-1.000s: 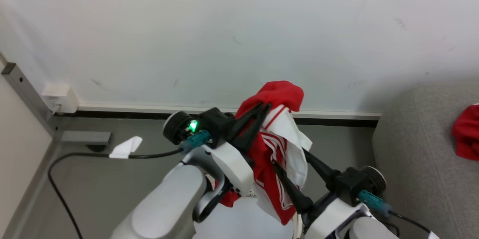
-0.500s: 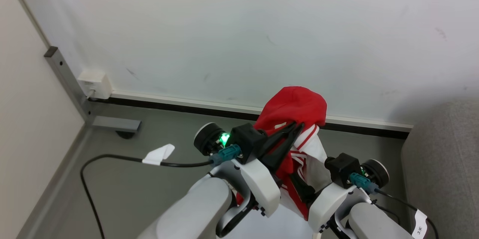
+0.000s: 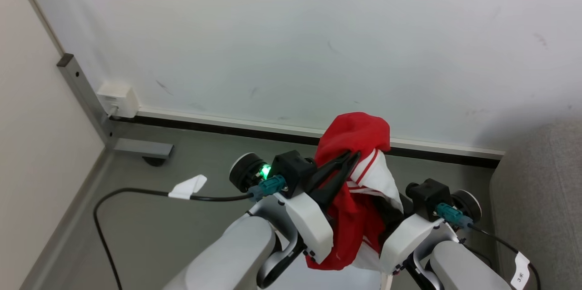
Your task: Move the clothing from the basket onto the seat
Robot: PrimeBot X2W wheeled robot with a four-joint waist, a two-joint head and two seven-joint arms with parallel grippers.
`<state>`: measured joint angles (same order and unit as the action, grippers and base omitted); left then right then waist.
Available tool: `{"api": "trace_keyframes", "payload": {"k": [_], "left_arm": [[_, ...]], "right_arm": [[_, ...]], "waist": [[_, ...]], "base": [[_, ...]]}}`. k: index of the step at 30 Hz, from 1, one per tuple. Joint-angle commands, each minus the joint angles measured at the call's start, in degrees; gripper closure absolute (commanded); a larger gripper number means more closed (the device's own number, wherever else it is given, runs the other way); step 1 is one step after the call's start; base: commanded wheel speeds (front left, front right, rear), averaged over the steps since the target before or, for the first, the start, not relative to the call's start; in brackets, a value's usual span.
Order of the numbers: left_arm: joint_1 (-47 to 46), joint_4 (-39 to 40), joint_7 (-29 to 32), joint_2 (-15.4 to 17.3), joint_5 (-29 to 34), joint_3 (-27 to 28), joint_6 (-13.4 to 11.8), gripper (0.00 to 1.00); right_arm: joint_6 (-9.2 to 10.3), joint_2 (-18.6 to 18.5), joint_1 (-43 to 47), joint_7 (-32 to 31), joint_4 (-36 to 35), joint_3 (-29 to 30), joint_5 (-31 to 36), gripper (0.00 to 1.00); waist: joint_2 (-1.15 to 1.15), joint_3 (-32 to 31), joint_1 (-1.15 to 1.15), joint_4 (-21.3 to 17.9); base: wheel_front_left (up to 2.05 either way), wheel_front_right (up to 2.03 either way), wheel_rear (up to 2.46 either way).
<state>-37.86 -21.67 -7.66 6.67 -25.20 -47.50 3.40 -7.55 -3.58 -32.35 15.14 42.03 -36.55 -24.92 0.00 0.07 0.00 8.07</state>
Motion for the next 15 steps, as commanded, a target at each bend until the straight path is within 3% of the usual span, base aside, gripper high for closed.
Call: {"api": "trace_keyframes", "payload": {"k": [1, 2, 3, 4, 15], "left_arm": [[0.73, -0.32, -0.36, 0.52, -0.46, 0.08, -0.35, 1.00], [0.80, -0.49, -0.42, 0.60, -0.61, 0.17, -0.40, 0.96], [0.87, -0.59, -0.39, 0.64, -0.76, 0.23, -0.45, 0.60], [0.92, -0.68, -0.41, 0.66, -0.77, 0.28, -0.66, 0.00], [2.44, 0.30, -1.08, 1.66, -1.76, 0.59, -1.62, 0.00]], "right_arm": [[0.13, -0.53, 1.14, -0.01, -1.32, 1.04, -0.24, 1.00], [0.13, -0.79, 1.40, -0.01, -2.01, 1.70, -0.16, 1.00], [0.13, -1.18, 1.75, 0.00, -2.75, 2.33, -0.11, 1.00], [0.13, -1.48, 2.11, 0.00, -3.47, 2.92, 0.12, 1.00], [0.13, -4.93, 5.60, 0.00, -11.62, 11.07, 3.37, 1.00]], "waist": [[0.00, 0.09, 0.00, -0.32], [0.00, 0.13, 0.00, -0.52], [0.00, 0.16, 0.00, -0.75], [0.00, 0.18, 0.00, -0.99], [0.00, 0.48, 0.00, -5.87]], "base": [[0.00, 0.00, 0.00], [0.00, 0.00, 0.00], [0.00, 0.00, 0.00], [0.00, 0.00, 0.00], [0.00, 0.00, 0.00]]}}
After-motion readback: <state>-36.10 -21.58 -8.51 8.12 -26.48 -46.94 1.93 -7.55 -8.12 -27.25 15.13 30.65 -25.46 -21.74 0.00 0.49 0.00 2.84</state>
